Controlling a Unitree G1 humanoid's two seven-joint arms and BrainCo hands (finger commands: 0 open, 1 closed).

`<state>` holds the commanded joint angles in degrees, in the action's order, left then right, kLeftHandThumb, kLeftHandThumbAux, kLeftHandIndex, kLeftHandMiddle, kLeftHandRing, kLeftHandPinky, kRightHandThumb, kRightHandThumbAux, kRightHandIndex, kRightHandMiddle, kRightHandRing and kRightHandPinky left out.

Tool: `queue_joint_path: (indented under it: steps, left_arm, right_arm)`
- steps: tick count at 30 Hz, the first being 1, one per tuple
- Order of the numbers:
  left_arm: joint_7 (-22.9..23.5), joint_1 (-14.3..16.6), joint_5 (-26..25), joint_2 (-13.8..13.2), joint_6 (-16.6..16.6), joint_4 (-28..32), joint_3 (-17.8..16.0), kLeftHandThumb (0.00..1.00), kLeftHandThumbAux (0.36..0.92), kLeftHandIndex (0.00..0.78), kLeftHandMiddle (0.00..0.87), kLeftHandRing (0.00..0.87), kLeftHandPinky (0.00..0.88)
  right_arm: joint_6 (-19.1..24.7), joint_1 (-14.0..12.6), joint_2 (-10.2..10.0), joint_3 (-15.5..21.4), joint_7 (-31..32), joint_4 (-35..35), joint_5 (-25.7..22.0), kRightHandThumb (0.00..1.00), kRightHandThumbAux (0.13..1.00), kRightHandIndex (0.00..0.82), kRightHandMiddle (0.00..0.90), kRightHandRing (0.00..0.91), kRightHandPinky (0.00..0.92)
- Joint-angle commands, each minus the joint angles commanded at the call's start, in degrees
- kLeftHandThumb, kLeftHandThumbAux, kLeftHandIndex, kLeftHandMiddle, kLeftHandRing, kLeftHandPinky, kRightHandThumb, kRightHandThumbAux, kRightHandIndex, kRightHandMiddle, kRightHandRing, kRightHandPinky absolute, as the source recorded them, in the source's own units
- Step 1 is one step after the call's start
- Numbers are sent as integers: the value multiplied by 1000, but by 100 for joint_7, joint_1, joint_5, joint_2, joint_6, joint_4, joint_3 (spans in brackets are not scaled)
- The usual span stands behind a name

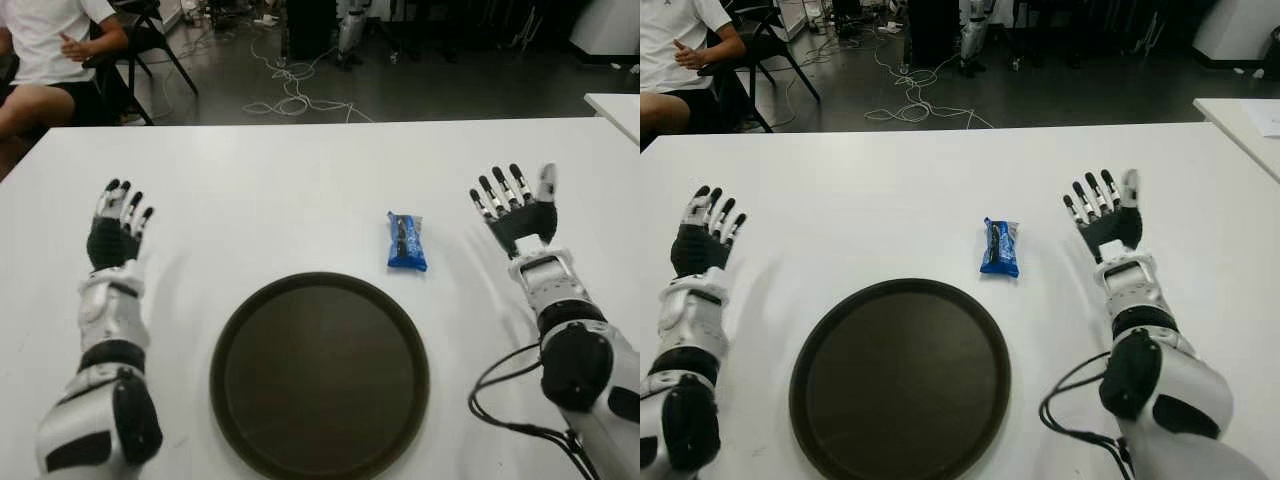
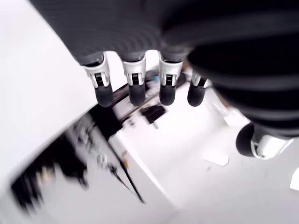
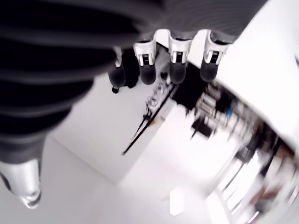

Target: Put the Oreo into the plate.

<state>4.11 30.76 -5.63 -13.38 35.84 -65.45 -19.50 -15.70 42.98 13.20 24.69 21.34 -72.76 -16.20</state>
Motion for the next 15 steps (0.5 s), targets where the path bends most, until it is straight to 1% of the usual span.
queue_joint_path:
  steps: [1,2,4,6,11,12,15]
  left_arm:
    - [-417,-25,341,-42,83,-31,203,0,490,0,0,0,0]
    - [-720,-39,580,-72,144,-60,345,0,506,0,0,0,0]
    - [-1163,-49,896,-128,183,-101,533,0,521,0,0,0,0]
    - [-1403,-44,1043,-147,206,-141,626,0,530,0,0,0,0]
    - [-1849,-5,1291,-192,206,-281,811,0,550,0,0,0,0]
    - [-1903,10,1312,-203,198,-317,835,0,561,1,0,0,0]
    - [-1844,83,1213,-246,74,-457,801,0,578,5,1,0,0]
  right_arm:
    - [-353,-76,11,-385,-379,25,492,0,607,0,0,0,0]
    - [-594,-123,20,-644,-647,32,828,0,583,0,0,0,0]
    - [-863,-167,35,-906,-940,13,1176,0,556,0,0,0,0]
    - [-955,-170,28,-962,-1038,-28,1267,0,539,0,0,0,0]
    - [-1105,-159,21,-1055,-1240,-119,1414,0,538,0,0,0,0]
    - [-1136,-158,24,-1074,-1275,-127,1438,0,540,0,0,0,0]
    - [-1265,-175,5,-1134,-1407,-145,1520,0,547,0,0,0,0]
